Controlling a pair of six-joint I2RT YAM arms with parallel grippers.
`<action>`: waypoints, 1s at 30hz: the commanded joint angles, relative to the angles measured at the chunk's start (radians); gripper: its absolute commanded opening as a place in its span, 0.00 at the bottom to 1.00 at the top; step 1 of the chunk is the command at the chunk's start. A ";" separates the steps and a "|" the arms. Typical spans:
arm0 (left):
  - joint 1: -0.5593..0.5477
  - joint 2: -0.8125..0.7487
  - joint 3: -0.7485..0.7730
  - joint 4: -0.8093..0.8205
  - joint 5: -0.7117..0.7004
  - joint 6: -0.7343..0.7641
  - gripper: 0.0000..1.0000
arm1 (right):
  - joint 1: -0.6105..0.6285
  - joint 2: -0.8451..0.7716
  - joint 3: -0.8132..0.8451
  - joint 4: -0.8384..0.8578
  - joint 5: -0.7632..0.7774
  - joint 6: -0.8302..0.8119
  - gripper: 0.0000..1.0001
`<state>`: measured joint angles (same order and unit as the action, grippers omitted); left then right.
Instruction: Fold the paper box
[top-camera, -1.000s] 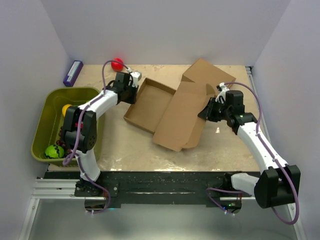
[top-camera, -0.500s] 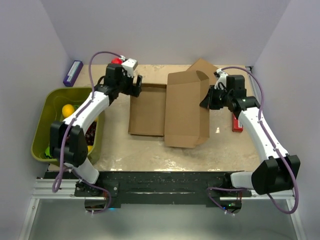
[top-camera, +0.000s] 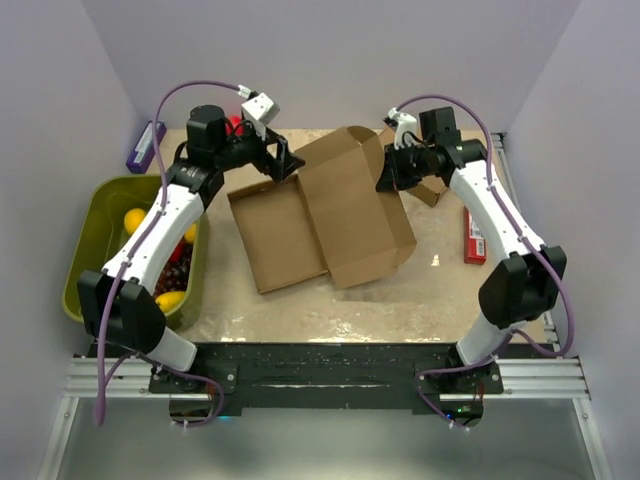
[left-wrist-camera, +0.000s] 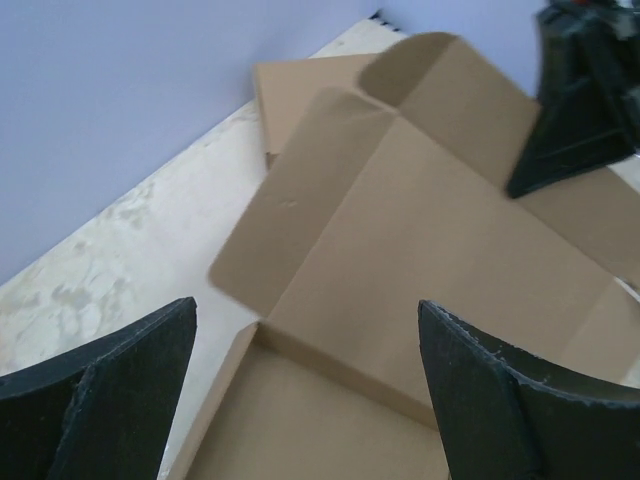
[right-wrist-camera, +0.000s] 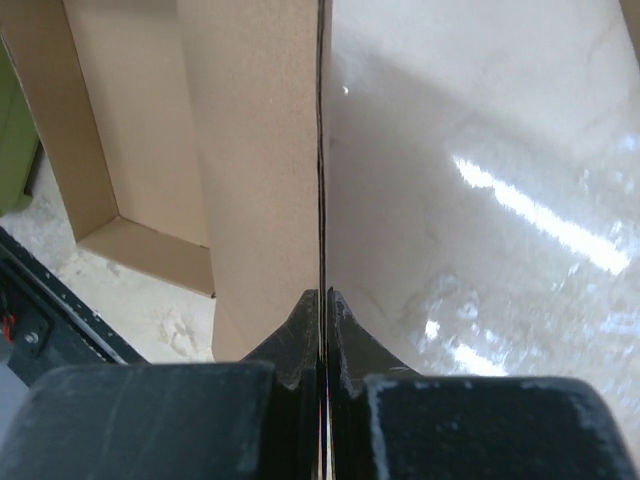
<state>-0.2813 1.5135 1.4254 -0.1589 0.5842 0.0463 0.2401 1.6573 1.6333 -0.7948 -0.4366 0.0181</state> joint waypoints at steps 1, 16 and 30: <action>0.011 0.028 0.078 -0.019 0.198 0.030 0.96 | 0.005 0.087 0.204 -0.148 -0.108 -0.203 0.00; 0.194 0.070 0.118 -0.171 0.362 0.141 1.00 | 0.125 0.249 0.450 -0.379 -0.062 -0.357 0.00; 0.225 0.171 0.059 -0.149 0.516 0.070 1.00 | 0.180 0.252 0.473 -0.403 -0.062 -0.383 0.00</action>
<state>-0.0555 1.6413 1.4895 -0.3260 1.0565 0.1497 0.4042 1.9343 2.0754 -1.1648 -0.4900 -0.3374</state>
